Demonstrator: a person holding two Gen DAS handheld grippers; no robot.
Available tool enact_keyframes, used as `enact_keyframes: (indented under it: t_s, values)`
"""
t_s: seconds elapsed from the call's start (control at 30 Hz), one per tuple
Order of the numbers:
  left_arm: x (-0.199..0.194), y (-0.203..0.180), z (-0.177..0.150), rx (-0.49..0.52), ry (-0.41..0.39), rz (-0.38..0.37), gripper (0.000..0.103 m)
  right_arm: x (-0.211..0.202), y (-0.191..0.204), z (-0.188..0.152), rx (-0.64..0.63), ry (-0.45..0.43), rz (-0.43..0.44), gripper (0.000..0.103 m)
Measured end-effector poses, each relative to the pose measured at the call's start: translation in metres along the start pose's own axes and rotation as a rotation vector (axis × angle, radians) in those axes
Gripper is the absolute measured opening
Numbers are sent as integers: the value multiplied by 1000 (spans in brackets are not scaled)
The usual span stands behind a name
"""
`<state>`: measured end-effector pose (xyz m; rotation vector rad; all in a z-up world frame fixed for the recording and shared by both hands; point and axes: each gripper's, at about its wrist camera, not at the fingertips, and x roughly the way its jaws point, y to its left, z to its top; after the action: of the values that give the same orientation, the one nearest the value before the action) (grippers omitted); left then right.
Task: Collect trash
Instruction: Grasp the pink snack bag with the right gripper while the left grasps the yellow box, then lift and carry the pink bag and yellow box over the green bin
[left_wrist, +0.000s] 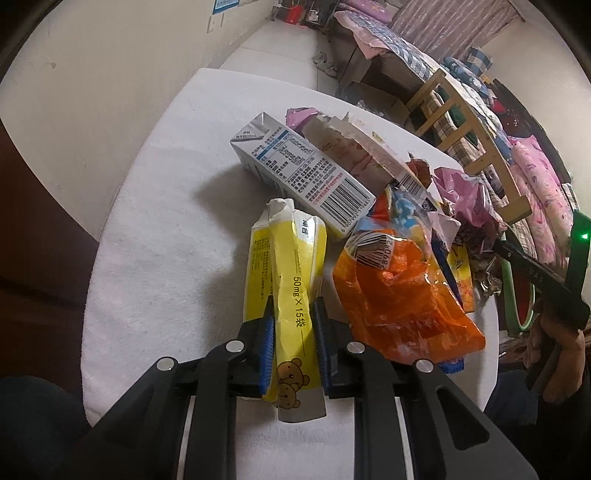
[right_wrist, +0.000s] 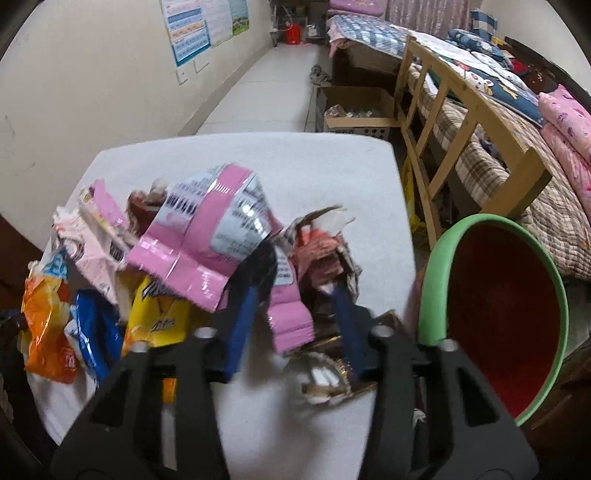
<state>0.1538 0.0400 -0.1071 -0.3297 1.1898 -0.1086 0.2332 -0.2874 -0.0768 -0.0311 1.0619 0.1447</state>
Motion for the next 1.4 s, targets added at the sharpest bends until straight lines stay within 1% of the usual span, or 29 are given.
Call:
enact_keyframes:
  t_s: [0.03,0.13,0.27,0.5,0.67,0.8,1.0,1.4]
  values:
    - [-1,0,-1,0,0,-2,17,0,2,-2,-1,7,5,23]
    - [-3,0,-3,-1,-1,-3,17,2,2,-7,23,24,62,23]
    - [-7,2,-5,-3,-8,-3,16,3,1,-13,45,36,83,22]
    - [-23,-2,-4,23,-47,0,16,-24,10,-19,41,-4,99,22]
    - [-42,-5,-5,47,-84,9,16,-49,14,-21,44,-48,106,22]
    - [-57,-4,-6,54,-111,21,16,-67,17,-22,42,-79,113,22]
    - [-76,-2,-8,56,-138,15,16,-91,21,-20,35,-122,125,22]
    - [-110,-32,-8,106,-194,-9,16,-140,23,-27,42,-191,144,22]
